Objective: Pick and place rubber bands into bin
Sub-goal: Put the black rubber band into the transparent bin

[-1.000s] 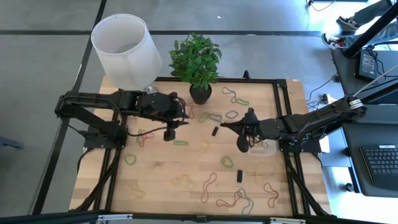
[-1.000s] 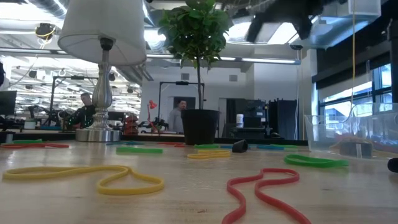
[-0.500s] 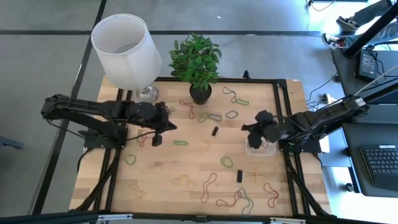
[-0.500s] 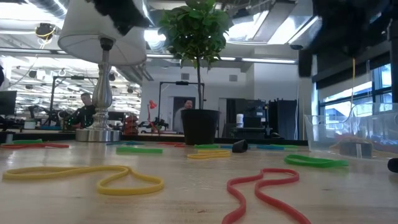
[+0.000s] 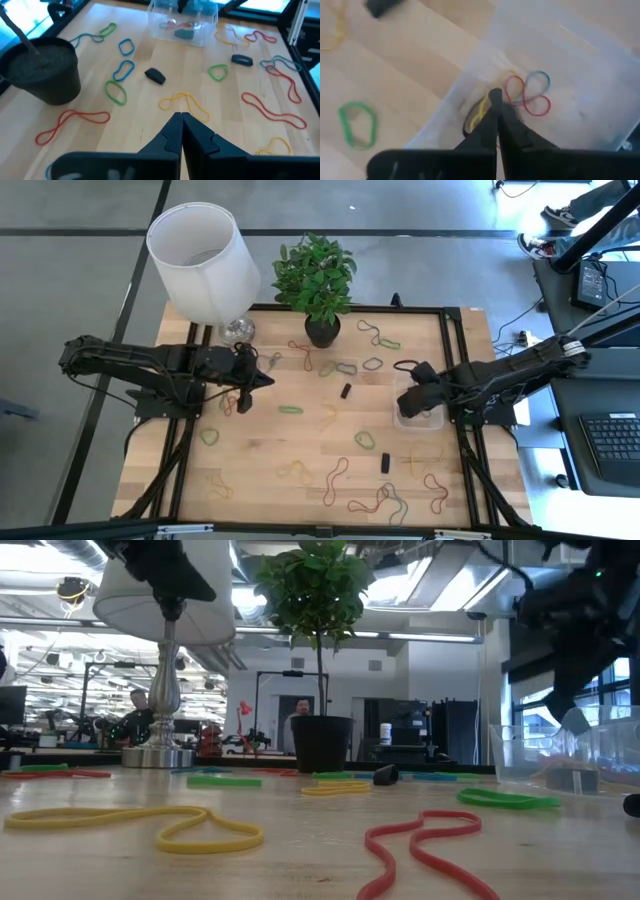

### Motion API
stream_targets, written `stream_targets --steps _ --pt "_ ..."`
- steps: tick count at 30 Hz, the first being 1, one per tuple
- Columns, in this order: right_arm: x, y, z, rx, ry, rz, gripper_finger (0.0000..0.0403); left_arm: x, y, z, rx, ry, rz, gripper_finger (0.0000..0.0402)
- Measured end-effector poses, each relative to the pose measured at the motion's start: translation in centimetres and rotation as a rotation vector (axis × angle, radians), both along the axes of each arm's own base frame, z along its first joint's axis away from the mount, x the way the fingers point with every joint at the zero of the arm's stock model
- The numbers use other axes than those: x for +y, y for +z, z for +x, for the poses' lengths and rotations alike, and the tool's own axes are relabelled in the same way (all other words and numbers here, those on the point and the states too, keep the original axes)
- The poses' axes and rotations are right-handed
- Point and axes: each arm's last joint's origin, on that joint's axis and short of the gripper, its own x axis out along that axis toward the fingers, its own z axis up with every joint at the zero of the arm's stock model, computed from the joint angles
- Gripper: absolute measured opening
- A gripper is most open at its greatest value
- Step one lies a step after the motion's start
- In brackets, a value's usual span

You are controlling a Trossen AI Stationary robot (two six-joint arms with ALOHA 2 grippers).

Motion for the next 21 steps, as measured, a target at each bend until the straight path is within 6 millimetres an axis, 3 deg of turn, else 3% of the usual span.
stream_targets --steps 6,10,21 --pt "0.1 -1.5 0.2 0.201 -0.039 0.150 0.0004 0.0 0.0 0.0 0.000 0.003 0.000 0.0003" --pt "0.3 -2.0 0.5 0.260 -0.037 0.159 0.0014 0.0 0.0 0.0 0.000 0.008 -0.007 0.0002" --pt "-0.3 -2.0 -0.3 0.319 -0.074 0.020 0.0127 0.0 0.0 0.0 0.000 0.007 -0.007 0.0003"
